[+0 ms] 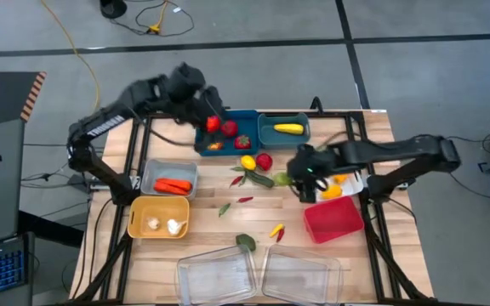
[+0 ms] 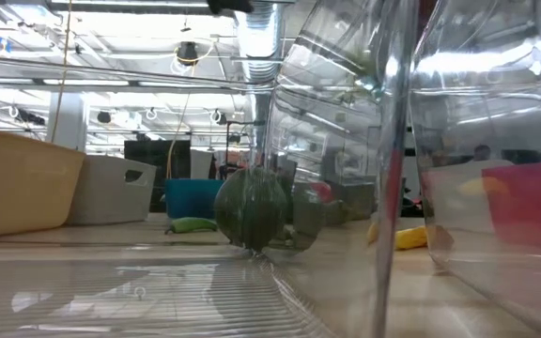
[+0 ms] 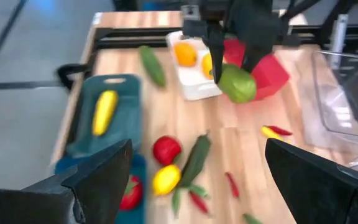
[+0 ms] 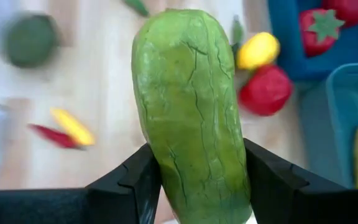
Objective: Sort produce into baskets
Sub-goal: Put the chayote into the pink bin
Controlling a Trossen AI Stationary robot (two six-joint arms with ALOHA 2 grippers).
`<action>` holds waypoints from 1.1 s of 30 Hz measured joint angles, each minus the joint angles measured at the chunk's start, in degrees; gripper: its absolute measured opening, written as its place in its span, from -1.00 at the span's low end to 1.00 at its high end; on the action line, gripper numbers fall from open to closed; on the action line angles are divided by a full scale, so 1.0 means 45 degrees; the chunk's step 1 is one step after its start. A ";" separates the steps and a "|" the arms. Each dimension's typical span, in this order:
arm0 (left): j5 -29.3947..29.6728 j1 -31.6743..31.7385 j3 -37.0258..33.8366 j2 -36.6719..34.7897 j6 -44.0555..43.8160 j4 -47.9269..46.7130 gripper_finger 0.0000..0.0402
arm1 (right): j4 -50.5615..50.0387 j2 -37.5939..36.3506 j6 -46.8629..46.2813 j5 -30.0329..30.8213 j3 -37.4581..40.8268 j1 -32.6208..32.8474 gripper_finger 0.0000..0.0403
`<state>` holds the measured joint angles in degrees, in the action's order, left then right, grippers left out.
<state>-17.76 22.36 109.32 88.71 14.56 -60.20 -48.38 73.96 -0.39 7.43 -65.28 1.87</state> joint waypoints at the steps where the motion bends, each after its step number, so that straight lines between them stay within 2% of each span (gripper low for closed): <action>1: -0.0004 -0.0252 -0.0473 -0.0012 -0.0113 0.0543 0.76 | -0.0159 -0.0293 -0.0547 -0.0012 0.0000 0.0371 0.09; 7: 0.0085 -0.1462 -0.3297 -0.0039 -0.0858 0.3795 0.76 | -0.1930 -0.1520 -0.4137 -0.0286 0.0000 0.2806 0.09; 10: 0.0291 -0.1943 -0.4706 -0.0039 -0.1365 0.5708 0.76 | -0.2861 -0.1634 -0.5920 -0.0651 0.0000 0.4013 0.09; 15: 0.0922 -0.2580 -0.6252 -0.0039 -0.1935 0.8218 0.76 | -0.3993 -0.1449 -0.7686 -0.0735 0.0000 0.5716 0.09; 21: 0.1849 -0.3261 -0.7263 -0.0041 -0.2198 0.9948 0.76 | -0.4296 -0.1153 -0.7857 -0.0744 0.0000 0.6888 0.10; 33: 0.2639 -0.4144 -0.7310 0.0218 -0.2164 0.9937 0.76 | -0.5041 -0.1085 -0.7813 -0.0677 0.0000 0.7043 0.33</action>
<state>-5.88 3.71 76.42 89.69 4.82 -15.49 -71.07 69.08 -35.54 4.38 -65.28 33.56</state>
